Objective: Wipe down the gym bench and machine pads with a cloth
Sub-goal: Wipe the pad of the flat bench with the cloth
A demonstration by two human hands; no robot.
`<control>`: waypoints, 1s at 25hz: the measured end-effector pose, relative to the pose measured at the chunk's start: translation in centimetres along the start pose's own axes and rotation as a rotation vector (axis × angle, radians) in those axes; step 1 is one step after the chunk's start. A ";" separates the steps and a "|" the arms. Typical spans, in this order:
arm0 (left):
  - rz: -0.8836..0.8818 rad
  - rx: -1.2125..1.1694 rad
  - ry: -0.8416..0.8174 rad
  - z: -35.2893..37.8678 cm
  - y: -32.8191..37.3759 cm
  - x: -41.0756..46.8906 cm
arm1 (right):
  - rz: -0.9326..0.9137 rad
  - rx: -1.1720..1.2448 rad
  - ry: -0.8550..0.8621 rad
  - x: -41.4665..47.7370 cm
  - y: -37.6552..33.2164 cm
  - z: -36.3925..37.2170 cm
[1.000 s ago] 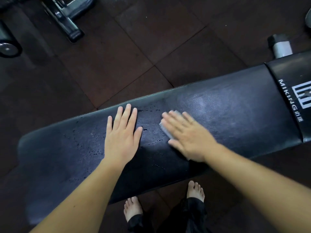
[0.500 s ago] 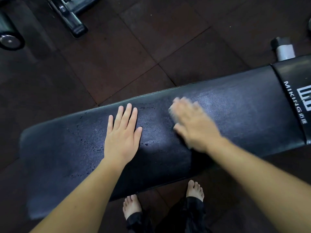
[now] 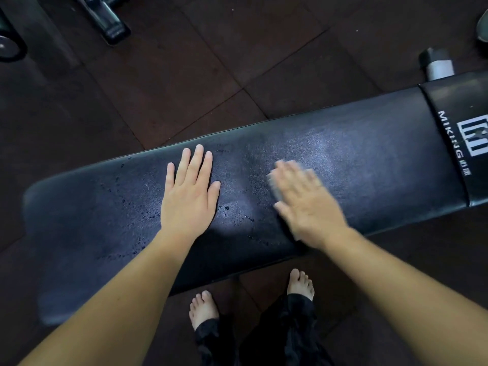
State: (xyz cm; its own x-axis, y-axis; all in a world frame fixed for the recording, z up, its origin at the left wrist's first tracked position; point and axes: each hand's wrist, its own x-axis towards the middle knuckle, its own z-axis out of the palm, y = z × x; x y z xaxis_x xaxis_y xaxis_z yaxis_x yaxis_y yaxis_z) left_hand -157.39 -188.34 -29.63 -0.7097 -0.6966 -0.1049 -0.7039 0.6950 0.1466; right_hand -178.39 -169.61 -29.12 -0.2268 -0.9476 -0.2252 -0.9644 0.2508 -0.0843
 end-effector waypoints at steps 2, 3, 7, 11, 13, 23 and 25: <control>-0.005 0.007 0.004 0.1 -0.1 -0.1 | 0.274 0.065 0.012 -1.6 3.6 -0.4; -0.002 0.005 0.007 0.1 -0.1 -0.1 | 0.371 0.100 0.023 -2.0 3.3 -0.5; 0.010 -0.035 0.010 0.1 -0.3 0.1 | 0.156 0.102 0.068 -3.3 -10.3 1.6; 0.073 -0.030 0.010 0.0 -1.7 -0.8 | -0.049 0.053 0.071 -2.5 -10.4 1.9; 0.084 -0.010 0.021 0.1 -2.7 -1.6 | 0.189 0.056 0.029 -0.9 -5.6 0.9; 0.033 0.016 0.025 -0.9 -9.2 -4.1 | -0.154 0.030 0.041 1.5 -14.5 0.9; 0.011 0.017 0.033 -1.0 -10.1 -4.3 | 0.111 0.020 0.045 6.8 -9.5 -0.4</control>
State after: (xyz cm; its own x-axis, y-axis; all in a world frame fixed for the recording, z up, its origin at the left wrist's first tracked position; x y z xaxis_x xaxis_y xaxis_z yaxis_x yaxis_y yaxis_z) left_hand -147.22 -192.55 -29.69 -0.7163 -0.6942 -0.0704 -0.6966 0.7054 0.1311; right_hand -170.86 -178.51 -29.47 -0.3384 -0.9215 -0.1905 -0.9301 0.3583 -0.0806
